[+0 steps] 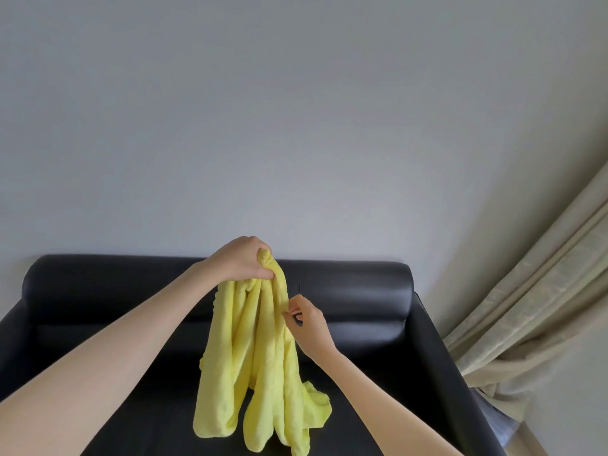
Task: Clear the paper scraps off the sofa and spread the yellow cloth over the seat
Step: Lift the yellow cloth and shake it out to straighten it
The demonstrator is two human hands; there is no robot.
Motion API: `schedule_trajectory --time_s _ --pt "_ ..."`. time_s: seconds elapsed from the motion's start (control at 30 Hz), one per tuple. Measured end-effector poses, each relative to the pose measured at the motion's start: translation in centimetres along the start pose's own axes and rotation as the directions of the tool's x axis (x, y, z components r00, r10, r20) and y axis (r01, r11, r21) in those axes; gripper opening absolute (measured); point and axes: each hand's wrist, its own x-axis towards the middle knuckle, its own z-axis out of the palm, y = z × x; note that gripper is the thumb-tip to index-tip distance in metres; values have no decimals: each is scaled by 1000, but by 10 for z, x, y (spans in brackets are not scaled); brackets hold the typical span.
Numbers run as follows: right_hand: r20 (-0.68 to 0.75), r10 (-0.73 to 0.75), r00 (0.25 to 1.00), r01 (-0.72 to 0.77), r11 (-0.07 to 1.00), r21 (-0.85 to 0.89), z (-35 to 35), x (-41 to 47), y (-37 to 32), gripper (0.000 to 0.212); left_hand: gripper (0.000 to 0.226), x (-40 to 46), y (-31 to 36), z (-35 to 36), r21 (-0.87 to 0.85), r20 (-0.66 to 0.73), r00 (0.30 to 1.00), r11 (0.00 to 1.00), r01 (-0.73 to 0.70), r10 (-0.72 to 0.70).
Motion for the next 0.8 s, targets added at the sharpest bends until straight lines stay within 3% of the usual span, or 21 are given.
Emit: schedule_trajectory --time_s 0.1,0.23,0.37,0.47,0.53,0.8 --pt "30 119 992 -121 990 71 -5 2 5 14 26 -1 -7 -2 10 9 1000 1000 27 -27" --pt "-15 144 989 -141 979 148 -12 1 12 22 24 -1 -14 -4 9 16 999 999 46 -46" --pt "100 100 990 -113 985 133 -8 -5 18 11 23 -1 -18 -5 0 29 998 998 61 -61" --pt "192 17 981 -20 1000 9 3 -8 14 32 24 1 -17 -4 6 27 997 998 67 -67" --pt "163 -25 986 31 999 -32 10 -8 8 39 26 1 -15 -3 10 23 998 998 62 -62" --pt "-35 -33 999 31 999 -43 27 -3 -1 20 30 -6 -17 3 18 36 996 996 84 -85"
